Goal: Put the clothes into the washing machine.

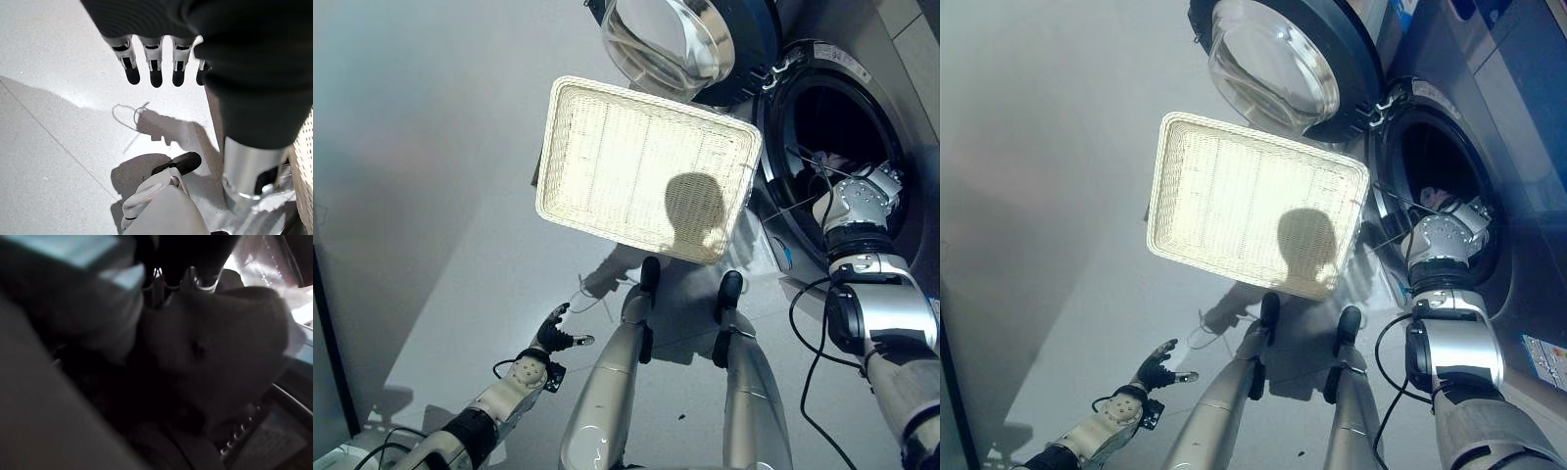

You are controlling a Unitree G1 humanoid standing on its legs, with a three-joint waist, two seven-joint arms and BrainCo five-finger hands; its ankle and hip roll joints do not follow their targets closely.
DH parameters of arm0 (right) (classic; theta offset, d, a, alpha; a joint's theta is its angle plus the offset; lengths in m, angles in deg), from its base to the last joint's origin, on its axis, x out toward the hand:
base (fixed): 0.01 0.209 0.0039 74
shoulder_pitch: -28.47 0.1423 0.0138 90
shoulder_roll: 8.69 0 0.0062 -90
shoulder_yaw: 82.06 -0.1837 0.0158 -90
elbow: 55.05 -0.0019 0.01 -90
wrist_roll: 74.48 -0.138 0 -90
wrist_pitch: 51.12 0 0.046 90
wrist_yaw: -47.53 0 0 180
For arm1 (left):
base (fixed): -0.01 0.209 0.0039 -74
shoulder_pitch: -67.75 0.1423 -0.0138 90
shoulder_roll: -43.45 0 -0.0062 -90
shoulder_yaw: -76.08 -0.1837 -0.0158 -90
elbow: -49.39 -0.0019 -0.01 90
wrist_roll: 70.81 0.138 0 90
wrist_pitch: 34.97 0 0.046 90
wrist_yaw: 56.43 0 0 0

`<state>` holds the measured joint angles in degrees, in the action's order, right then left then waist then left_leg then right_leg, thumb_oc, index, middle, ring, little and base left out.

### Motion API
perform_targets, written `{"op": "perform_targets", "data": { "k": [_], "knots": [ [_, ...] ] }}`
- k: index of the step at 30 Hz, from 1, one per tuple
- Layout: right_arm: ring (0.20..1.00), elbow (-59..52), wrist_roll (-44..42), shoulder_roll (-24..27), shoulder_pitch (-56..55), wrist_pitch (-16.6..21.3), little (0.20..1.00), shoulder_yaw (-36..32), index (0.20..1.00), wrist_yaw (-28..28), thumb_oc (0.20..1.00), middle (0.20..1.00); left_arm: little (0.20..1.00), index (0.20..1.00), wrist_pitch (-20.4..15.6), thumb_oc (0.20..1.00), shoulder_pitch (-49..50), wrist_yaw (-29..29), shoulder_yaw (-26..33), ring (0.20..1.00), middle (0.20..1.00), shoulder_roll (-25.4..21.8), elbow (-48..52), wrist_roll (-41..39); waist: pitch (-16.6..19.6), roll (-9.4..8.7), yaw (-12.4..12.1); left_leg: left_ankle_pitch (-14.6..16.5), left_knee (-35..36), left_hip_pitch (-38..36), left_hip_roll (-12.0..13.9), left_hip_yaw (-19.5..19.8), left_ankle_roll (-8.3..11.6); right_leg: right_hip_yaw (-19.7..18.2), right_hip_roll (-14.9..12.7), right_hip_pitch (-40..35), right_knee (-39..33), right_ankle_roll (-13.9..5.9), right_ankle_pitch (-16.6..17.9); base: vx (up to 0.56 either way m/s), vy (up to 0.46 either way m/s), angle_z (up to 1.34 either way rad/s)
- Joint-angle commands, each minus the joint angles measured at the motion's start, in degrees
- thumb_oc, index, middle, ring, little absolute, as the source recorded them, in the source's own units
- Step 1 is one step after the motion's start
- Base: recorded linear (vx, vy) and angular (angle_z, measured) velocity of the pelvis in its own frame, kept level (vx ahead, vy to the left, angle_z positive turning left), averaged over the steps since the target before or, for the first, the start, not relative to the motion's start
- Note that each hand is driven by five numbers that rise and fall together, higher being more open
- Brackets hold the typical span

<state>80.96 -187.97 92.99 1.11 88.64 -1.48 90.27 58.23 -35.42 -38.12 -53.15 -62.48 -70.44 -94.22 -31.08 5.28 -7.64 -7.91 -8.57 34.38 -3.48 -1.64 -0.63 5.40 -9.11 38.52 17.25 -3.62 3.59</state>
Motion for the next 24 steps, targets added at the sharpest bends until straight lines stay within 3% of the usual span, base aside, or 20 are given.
{"op": "perform_targets", "data": {
  "k": [1,2,3,4,6,7,8,10,12,13,15,16,17,20,24],
  "knots": [
    [1.000,-2.63,0.50,12.65,-7.16,6.90,1.000,-2.96,1.000,-3.61,1.000,1.000,1.000,1.000,0.28,1.000,2.54,0.46,1.18,1.000,1.000,3.60,-0.56,-0.88,1.29,6.30,3.06,3.57,-2.99,1.45,0.55,0.74,3.42,4.45,5.78,0.76,5.36,1.74,-5.20,0.02,0.046,-0.03],
    [1.000,-2.86,0.50,12.16,-7.59,1.85,1.000,-2.91,1.000,-6.91,1.000,1.000,1.000,1.000,0.42,1.000,2.36,0.59,0.83,1.000,1.000,3.37,-0.11,-1.74,1.29,6.39,3.35,3.62,-3.09,1.50,0.48,0.74,3.45,4.19,5.82,0.93,5.40,1.70,-5.15,0.00,0.000,0.00],
    [1.000,-2.65,0.50,12.11,-7.63,1.41,1.000,-3.10,1.000,-7.33,1.000,1.000,1.000,1.000,0.44,1.000,2.38,0.62,0.82,1.000,1.000,3.33,-0.08,-1.78,1.29,6.36,3.34,3.62,-3.11,1.50,0.47,0.74,3.44,4.18,5.82,0.93,5.42,1.70,-5.15,0.02,0.033,-0.01],
    [1.000,-1.78,0.50,11.85,-7.91,-2.96,1.000,-2.77,1.000,-10.22,1.000,1.000,1.000,1.000,0.44,1.000,2.35,0.74,0.64,1.000,1.000,3.38,0.07,-1.83,1.29,6.29,3.42,3.59,-3.17,1.54,0.38,0.74,3.41,4.02,5.87,0.95,5.30,1.71,-5.05,0.04,0.019,-0.01],
    [1.000,0.41,0.50,11.36,-9.09,-15.69,1.000,0.03,1.000,-17.93,1.000,1.000,1.000,1.000,0.42,1.000,2.36,0.64,0.55,1.000,1.000,3.41,0.56,-1.90,1.29,6.15,3.60,3.74,-3.36,1.78,0.19,0.63,3.27,3.77,5.93,1.32,5.20,1.71,-4.93,0.01,0.036,-0.01],
    [1.000,1.01,0.50,11.41,-9.03,-17.54,1.000,0.41,1.000,-19.53,1.000,1.000,1.000,1.000,0.38,1.000,2.35,0.65,0.64,1.000,1.000,3.53,0.50,-1.92,1.29,6.14,3.66,3.67,-3.33,1.84,0.20,0.59,3.26,3.71,5.98,1.39,5.09,1.71,-4.80,-0.03,0.051,-0.03],
    [1.000,2.75,0.50,11.48,-9.04,-22.16,1.000,2.51,1.000,-23.88,1.000,1.000,1.000,1.000,0.08,1.000,2.23,0.64,0.74,1.000,1.000,4.00,0.06,-2.07,1.29,6.01,3.80,3.57,-3.22,1.90,0.20,0.46,3.29,3.53,6.06,1.48,4.71,1.74,-4.56,0.03,0.045,-0.05],
    [1.000,2.45,10.20,9.67,-10.53,-27.06,1.000,4.45,1.000,-29.36,1.000,1.000,1.000,1.000,-0.56,1.000,2.24,0.31,1.18,1.000,1.000,4.63,-1.03,-1.86,1.29,5.54,4.13,3.72,-2.93,1.64,0.21,0.26,3.27,3.28,6.20,1.26,4.23,1.65,-4.55,0.01,0.046,-0.12],
    [1.000,1.97,13.09,9.00,-10.71,-27.57,1.000,4.85,1.000,-30.06,1.000,1.000,1.000,1.000,-0.56,1.000,2.00,0.26,1.44,1.000,1.000,4.85,-1.37,-1.89,1.29,5.38,4.17,3.49,-2.71,1.72,0.29,0.17,3.28,3.22,6.35,1.28,3.72,1.66,-4.14,-0.02,0.029,-0.18],
    [1.000,1.26,22.53,7.59,-11.69,-30.48,1.000,6.13,1.000,-30.57,1.000,1.000,1.000,1.000,-1.03,1.000,1.84,0.34,1.60,1.000,1.000,5.54,-2.43,-1.86,1.29,5.01,4.46,3.58,-2.47,1.54,0.25,0.08,3.32,3.04,6.44,1.19,3.35,1.54,-4.06,-0.01,0.037,-0.21],
    [1.000,1.18,26.35,7.07,-12.10,-30.79,1.000,7.15,1.000,-30.81,1.000,1.000,1.000,1.000,-1.20,1.000,1.72,0.04,2.14,1.000,1.000,5.99,-3.06,-1.53,1.29,4.84,4.50,3.53,-2.28,1.48,0.28,-0.09,3.32,3.04,6.38,1.15,2.93,1.52,-3.85,-0.02,0.048,-0.13],
    [1.000,0.65,45.16,6.12,-13.91,-33.36,1.000,10.81,1.000,-29.02,1.000,1.000,1.000,1.000,-1.69,1.000,1.62,-0.14,3.06,1.000,1.000,6.89,-4.46,-1.14,1.29,4.13,4.84,3.98,-2.16,1.13,0.29,-0.30,3.38,2.91,6.39,0.84,2.37,1.34,-3.91,-0.03,0.064,-0.05],
    [1.000,0.59,50.02,6.13,-14.25,-34.26,1.000,11.82,1.000,-28.44,1.000,1.000,1.000,1.000,-1.83,1.000,1.59,-0.19,3.42,1.000,1.000,7.10,-4.85,-1.19,1.29,3.94,4.93,3.95,-2.14,1.15,0.30,-0.33,3.38,2.86,6.43,0.86,2.18,1.33,-3.73,-0.06,0.078,-0.07],
    [1.000,0.10,61.23,6.09,-16.71,-37.53,1.000,15.71,1.000,-27.56,1.000,1.000,1.000,1.000,-2.52,1.000,1.85,-0.37,5.17,1.000,1.000,8.25,-6.45,-0.12,1.29,3.03,5.24,3.93,-2.07,1.15,0.44,-0.55,3.23,2.67,6.58,0.84,1.40,1.25,-3.05,-0.05,0.063,-0.11],
    [1.000,1.79,67.33,5.38,-19.59,-39.07,1.000,17.83,1.000,-29.32,1.000,1.000,1.000,1.000,-3.63,1.000,2.31,-0.82,6.64,1.000,1.000,8.90,-8.03,0.34,1.29,2.43,5.13,4.34,-2.68,0.83,0.37,-0.62,2.93,2.83,6.43,0.26,1.70,1.16,-3.30,-0.05,0.052,-0.08]
  ]
}}
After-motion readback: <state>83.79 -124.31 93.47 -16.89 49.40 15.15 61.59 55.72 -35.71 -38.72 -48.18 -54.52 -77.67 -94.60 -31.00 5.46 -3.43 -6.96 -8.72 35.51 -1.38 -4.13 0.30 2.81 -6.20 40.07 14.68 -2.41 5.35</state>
